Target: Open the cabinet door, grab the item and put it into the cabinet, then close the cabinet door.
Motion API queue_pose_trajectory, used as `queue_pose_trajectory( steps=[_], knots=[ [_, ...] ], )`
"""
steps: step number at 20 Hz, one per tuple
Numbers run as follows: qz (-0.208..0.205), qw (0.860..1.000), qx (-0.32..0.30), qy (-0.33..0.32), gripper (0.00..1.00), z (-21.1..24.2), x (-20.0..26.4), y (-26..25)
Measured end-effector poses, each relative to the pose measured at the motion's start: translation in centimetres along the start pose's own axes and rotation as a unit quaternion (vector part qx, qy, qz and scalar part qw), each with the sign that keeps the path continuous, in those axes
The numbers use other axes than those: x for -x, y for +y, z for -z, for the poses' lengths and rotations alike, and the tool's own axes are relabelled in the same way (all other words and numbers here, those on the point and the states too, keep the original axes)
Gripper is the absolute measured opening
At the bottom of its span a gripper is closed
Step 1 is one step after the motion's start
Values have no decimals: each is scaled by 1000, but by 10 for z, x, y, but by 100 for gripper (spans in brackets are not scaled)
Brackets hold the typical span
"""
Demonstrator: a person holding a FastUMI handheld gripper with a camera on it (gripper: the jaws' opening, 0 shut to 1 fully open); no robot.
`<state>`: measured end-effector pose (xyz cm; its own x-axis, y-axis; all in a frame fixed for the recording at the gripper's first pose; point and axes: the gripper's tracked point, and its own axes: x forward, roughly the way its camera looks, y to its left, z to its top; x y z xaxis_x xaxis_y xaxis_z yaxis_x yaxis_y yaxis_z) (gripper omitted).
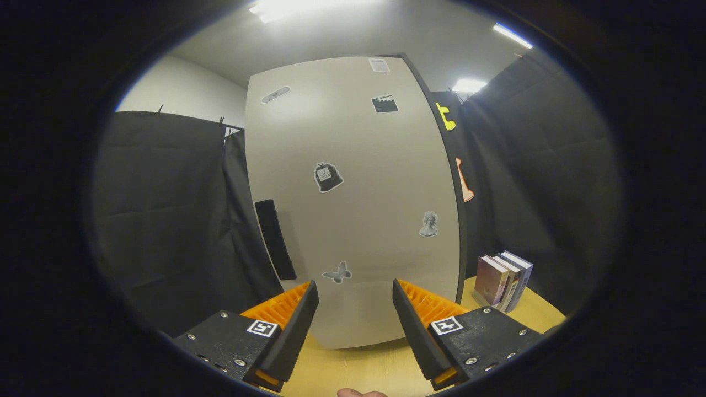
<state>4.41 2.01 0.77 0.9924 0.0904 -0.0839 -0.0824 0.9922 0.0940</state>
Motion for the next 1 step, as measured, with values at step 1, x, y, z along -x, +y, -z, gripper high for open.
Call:
queue_pose_trajectory(
  steps=[1],
  knots=[
    [-1,1000,0,1,85,0,-1,1]
  ],
)
